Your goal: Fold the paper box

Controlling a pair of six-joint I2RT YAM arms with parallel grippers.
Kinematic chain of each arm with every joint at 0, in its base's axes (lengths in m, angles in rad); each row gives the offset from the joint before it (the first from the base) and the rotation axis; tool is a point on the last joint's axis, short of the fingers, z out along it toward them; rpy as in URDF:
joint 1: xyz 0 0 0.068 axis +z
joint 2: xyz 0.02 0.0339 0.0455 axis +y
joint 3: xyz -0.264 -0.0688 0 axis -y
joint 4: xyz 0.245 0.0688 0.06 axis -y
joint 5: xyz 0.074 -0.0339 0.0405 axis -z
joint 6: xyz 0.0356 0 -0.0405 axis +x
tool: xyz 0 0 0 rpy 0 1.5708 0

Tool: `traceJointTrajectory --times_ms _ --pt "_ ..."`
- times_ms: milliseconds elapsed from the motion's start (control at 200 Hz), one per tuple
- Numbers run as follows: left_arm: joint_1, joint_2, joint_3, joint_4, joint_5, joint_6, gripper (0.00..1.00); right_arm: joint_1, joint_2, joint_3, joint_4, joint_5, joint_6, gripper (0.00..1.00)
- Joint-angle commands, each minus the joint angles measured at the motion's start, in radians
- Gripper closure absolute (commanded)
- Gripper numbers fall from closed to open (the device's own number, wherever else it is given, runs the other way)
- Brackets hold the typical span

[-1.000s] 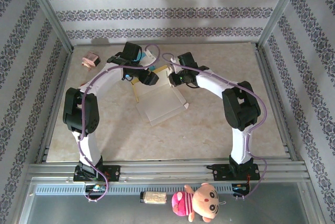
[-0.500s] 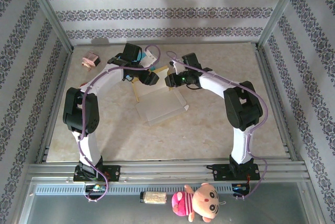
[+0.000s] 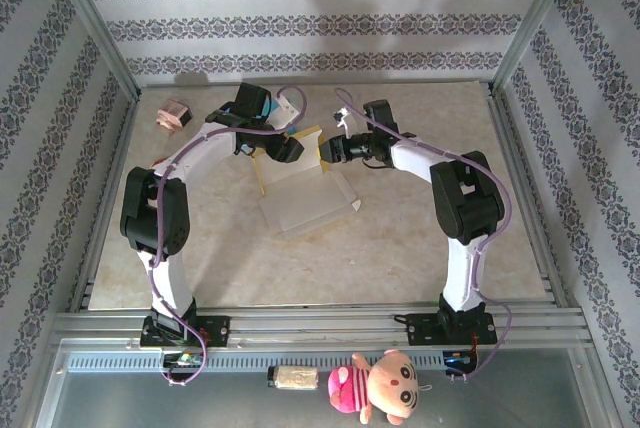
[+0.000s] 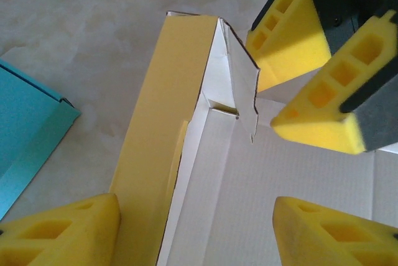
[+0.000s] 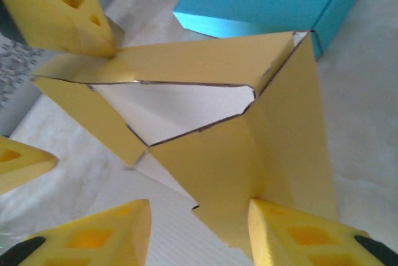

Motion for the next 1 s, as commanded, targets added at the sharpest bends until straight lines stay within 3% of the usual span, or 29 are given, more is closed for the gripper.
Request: traceJointTrajectory --times_ms 0,240,385,695,770,994 --pt "-0.025 -0.006 -0.035 -0.046 0.007 -0.015 0.34 -0.005 0.014 -0.036 0.194 -0.130 0.092 0.50" --pt "-0.024 -0.004 -0.033 -0.040 0.005 -0.022 0.34 -0.042 0.053 -0.077 0.381 -0.179 0.220 0.49" --pt "-0.026 -0.008 -0.030 -0.039 0.001 -0.020 0.35 -0.050 0.079 -0.058 0.396 -0.138 0.265 0.71" --pt "-0.030 -0.012 -0.030 -0.037 -0.006 -0.018 0.35 -0.062 0.081 -0.063 0.399 -0.147 0.280 0.75" --pt "-0.031 -0.010 -0.027 -0.036 -0.004 -0.020 0.35 -0.066 0.087 -0.055 0.372 -0.137 0.277 0.85" --pt "-0.035 -0.010 -0.025 -0.035 -0.006 -0.023 0.35 -0.064 0.105 -0.017 0.181 0.056 0.204 0.98"
